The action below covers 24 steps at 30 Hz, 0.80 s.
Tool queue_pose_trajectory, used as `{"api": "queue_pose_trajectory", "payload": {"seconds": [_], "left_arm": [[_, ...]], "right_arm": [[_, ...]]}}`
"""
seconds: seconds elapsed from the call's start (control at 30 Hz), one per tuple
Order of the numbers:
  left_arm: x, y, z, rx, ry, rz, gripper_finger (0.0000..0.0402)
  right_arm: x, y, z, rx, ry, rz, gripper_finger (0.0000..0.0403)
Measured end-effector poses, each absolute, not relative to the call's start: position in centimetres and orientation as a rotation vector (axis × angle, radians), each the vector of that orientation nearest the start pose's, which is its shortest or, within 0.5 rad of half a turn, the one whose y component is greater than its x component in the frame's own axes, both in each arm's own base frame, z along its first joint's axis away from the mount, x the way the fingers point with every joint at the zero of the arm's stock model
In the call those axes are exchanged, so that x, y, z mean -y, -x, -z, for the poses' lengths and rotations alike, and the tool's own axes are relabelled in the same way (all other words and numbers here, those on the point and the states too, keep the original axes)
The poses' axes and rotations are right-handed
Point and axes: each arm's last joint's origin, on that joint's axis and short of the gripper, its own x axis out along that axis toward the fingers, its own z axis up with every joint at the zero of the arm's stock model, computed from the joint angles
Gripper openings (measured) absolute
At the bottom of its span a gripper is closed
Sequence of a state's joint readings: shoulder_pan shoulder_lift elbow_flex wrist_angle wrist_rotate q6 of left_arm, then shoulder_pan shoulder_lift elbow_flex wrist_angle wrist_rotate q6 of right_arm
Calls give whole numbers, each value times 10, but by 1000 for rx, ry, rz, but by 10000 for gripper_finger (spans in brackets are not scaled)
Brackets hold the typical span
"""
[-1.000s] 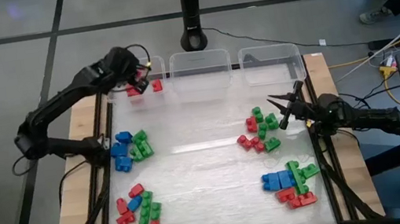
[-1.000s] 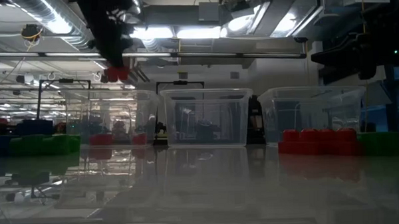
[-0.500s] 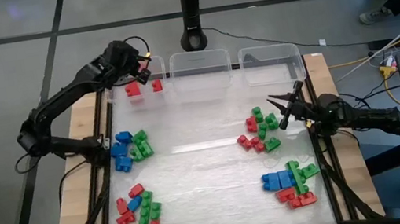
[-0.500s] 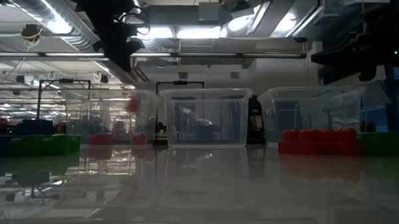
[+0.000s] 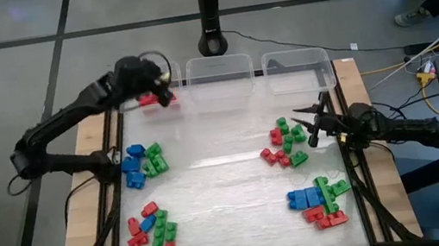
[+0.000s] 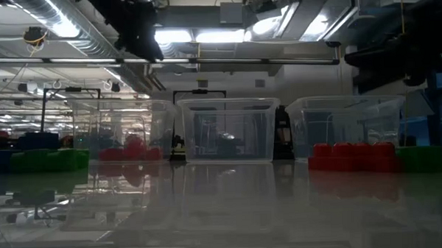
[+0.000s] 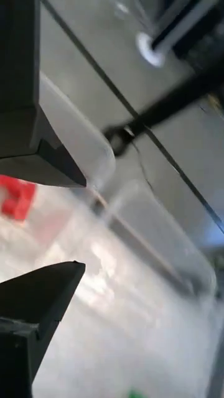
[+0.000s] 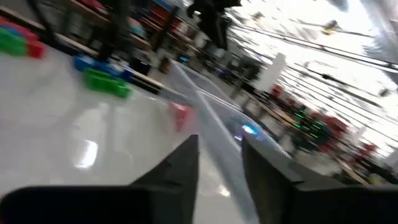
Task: Sort blocks
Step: Put the red game piece into the left transparent bin
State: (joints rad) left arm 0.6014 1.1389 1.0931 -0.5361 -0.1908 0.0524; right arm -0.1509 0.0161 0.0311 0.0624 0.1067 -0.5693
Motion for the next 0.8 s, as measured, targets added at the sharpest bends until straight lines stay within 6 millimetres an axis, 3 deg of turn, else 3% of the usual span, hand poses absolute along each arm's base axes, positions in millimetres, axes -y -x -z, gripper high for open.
{"api": "queue_pose_trajectory", "payload": {"seconds": [0.2, 0.33, 0.6, 0.8], "left_arm": [[-87, -197, -309, -394, 33, -573, 198], [-63, -204, -280, -251, 37, -464, 198], [-38, -218, -238, -144, 19, -342, 198], [-34, -225, -217, -205, 8, -318, 198]], "right_arm": [[13, -99, -185, 38, 560, 104, 248], [14, -104, -204, 24, 559, 98, 283], [17, -132, -234, -159, 530, -1, 278], [21, -169, -242, -394, 384, -111, 266]]}}
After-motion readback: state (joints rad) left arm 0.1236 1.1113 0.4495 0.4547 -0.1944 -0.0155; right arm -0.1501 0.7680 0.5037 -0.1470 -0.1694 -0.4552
